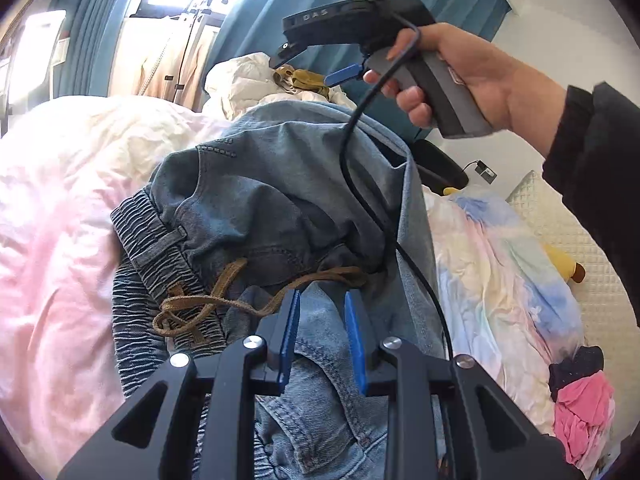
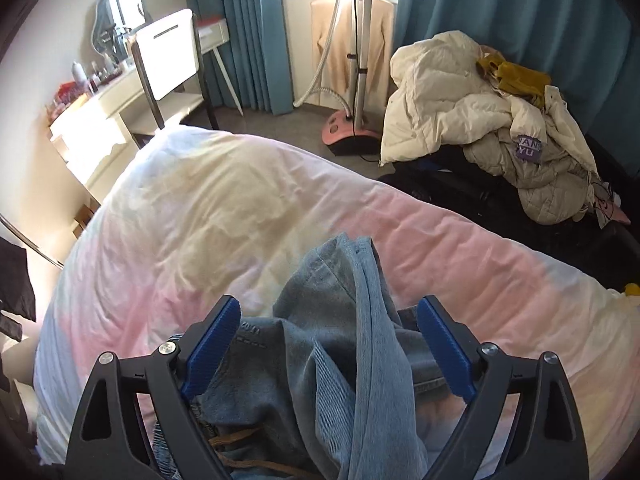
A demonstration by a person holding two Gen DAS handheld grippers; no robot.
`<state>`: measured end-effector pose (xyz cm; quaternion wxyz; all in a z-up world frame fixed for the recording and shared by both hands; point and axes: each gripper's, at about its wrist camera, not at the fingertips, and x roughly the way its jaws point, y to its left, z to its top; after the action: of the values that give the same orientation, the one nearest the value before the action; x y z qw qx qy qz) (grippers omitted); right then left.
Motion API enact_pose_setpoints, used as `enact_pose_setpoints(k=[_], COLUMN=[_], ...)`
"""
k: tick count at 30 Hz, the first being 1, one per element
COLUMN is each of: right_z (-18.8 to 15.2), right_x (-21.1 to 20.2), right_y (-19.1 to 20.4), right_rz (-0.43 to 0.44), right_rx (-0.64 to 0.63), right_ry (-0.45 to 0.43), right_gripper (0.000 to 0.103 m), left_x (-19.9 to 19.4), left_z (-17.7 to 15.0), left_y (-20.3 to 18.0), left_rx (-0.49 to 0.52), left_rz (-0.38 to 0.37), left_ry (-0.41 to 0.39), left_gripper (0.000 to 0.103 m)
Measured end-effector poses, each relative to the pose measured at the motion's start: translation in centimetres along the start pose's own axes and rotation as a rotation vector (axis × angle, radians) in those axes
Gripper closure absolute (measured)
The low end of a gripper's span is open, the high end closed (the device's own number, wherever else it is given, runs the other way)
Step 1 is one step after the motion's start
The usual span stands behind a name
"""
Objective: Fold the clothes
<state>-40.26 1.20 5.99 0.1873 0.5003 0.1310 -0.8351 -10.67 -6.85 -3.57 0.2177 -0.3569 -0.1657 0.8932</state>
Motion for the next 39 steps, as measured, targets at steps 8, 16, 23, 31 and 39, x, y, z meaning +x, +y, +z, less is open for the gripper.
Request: enact_pose_setpoints(k=[8,16,23,31,39], right_z=[2.9,0.1,-0.9,-5.3,-18.6], right_x=[11.9,14.0,5.9,-9.0,-19.6], right_y=[0.7,0.2,-0.4,-6.3,-17.7], right_rz=[-0.221,-0.137,-0.154,-0.263,-0.283], right_rx=[-0.142,-0.151,-0.107,0.106,0.466], right_ry=[0.317,0.373,0.176,-0.105,-0.363], right_gripper=[0.011,0.053,0.095,0.095,0.095], left_x=[1.9,2.8,3.4,4.4,4.9], left_z=[0.0,-0.2,-0.4,-0.8,-1.7], left_y=[2.3,3.5,2.3,0.1,-1.4], left_rx=[-0.039,-0.08,-0.034,0.057,0.118], left_rz=[-0.016,-0.03,-0.006,0.048,0.11], left_ry=[0.021,0.039,0.039,0.051,0.062], left_gripper=[0.079,0.079,0.079,0.079,0.079])
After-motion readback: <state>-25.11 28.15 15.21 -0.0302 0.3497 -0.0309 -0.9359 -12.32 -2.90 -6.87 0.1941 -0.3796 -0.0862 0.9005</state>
